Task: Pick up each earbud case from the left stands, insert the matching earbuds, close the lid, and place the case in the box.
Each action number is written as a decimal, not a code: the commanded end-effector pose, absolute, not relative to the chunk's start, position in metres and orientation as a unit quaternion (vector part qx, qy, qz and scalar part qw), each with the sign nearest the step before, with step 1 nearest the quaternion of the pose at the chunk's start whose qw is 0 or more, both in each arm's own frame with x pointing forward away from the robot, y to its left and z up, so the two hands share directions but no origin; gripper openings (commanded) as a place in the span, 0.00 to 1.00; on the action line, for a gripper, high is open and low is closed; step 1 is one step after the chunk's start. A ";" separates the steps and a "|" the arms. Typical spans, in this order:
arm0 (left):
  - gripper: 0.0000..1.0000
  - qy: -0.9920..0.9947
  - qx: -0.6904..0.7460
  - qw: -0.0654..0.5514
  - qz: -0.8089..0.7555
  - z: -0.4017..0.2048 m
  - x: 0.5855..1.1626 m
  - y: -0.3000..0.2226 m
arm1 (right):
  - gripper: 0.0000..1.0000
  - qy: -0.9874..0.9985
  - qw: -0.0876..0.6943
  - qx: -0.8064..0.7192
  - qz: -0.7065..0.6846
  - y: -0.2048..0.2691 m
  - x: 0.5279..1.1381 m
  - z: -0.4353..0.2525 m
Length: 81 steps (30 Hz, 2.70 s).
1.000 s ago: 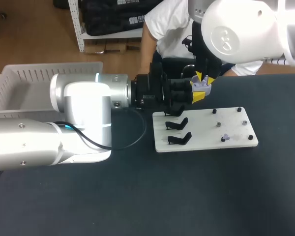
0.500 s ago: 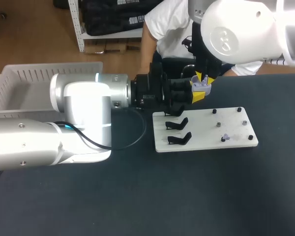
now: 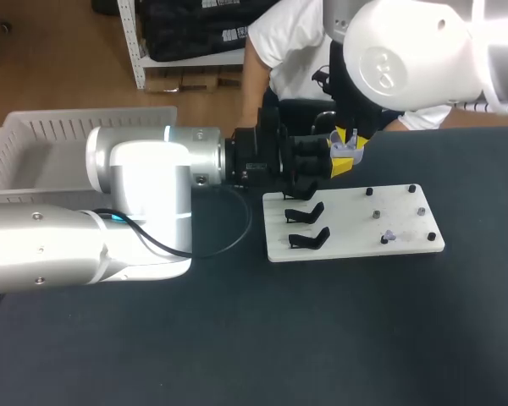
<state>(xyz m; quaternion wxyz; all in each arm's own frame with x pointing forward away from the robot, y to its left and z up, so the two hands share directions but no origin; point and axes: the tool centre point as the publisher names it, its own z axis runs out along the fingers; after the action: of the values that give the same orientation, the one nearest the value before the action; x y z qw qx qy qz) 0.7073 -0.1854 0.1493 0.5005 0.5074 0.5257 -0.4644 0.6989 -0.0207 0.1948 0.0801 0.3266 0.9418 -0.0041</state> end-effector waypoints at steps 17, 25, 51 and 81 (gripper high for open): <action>0.00 0.524 0.505 0.505 -0.463 0.148 0.705 -0.186 | 0.00 0.945 0.071 0.320 -0.009 -0.021 0.706 0.188; 0.00 0.524 0.505 0.505 -0.463 0.148 0.705 -0.186 | 0.78 0.947 0.078 0.311 0.000 -0.018 0.700 0.195; 0.00 0.524 0.505 0.505 -0.463 0.148 0.705 -0.186 | 1.00 0.965 0.182 0.151 0.113 -0.031 0.613 0.210; 0.00 0.524 0.505 0.505 -0.463 0.148 0.705 -0.186 | 1.00 0.972 0.174 0.126 0.089 -0.049 0.587 0.190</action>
<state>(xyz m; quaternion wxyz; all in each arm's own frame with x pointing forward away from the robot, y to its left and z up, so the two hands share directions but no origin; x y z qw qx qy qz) 0.7071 -0.1855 0.1495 0.5006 0.5075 0.5250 -0.4650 0.5879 -0.0486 0.1913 0.1715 0.1250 0.9731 0.0893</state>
